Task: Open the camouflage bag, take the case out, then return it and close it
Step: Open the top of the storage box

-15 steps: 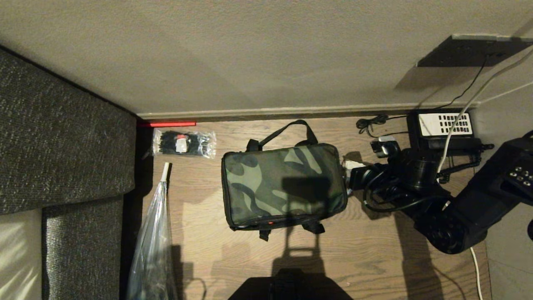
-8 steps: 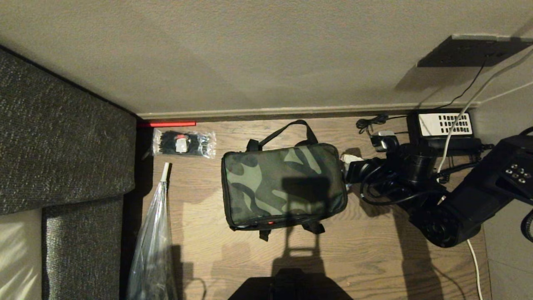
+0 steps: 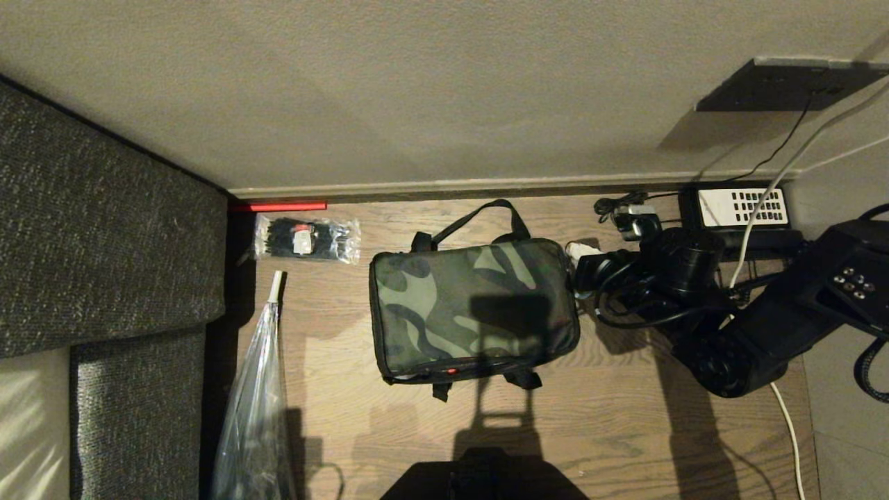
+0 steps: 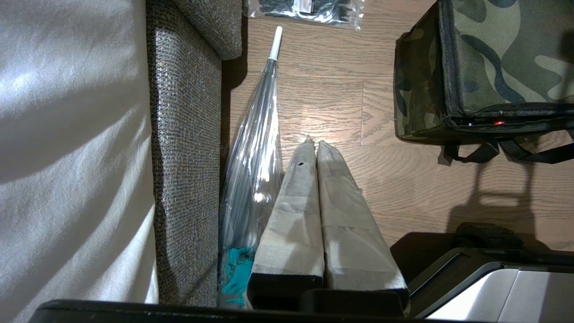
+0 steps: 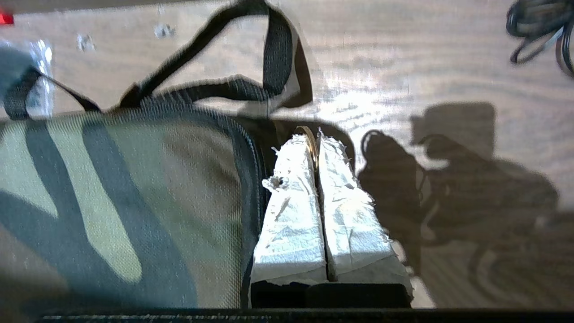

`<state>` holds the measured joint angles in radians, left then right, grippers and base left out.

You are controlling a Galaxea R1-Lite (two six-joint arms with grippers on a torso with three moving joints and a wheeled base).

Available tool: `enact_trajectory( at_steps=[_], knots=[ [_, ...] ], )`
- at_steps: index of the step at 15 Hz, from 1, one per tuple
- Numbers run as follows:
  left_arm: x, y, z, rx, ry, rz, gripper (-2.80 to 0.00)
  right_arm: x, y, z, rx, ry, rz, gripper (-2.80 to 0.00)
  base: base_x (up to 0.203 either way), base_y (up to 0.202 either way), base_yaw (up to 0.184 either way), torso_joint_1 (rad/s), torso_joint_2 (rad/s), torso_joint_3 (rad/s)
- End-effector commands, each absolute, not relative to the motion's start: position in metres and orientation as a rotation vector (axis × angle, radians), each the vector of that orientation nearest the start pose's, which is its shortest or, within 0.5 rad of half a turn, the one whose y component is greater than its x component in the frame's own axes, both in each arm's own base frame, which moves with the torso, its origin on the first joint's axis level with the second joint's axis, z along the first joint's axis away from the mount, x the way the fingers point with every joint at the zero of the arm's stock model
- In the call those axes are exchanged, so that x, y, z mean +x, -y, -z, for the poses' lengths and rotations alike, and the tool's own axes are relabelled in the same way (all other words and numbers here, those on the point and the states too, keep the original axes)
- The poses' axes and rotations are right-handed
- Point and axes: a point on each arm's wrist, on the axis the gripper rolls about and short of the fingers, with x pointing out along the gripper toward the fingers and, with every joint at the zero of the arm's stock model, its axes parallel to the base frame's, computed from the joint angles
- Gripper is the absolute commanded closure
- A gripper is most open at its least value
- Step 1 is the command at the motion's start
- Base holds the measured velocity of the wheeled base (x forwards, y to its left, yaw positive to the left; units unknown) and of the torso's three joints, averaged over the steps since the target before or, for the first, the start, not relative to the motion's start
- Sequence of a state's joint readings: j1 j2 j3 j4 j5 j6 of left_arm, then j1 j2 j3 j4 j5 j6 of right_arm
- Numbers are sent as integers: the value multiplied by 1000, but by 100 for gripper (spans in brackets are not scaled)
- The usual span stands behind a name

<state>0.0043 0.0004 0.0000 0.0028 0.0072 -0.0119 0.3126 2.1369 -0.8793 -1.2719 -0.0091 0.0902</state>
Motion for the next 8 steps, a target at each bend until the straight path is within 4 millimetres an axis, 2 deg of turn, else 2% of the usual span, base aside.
enact_trajectory(
  at_steps=[1,8],
  knots=[
    [-23,0,-74,-12,-5,-12,0,375,-121,-117,100,31,-306,0,0,0,0,0,0,0],
    [-23,0,-74,-12,-5,-12,0,383,-124,-120,101,56,-307,0,0,0,0,0,0,0]
  ],
)
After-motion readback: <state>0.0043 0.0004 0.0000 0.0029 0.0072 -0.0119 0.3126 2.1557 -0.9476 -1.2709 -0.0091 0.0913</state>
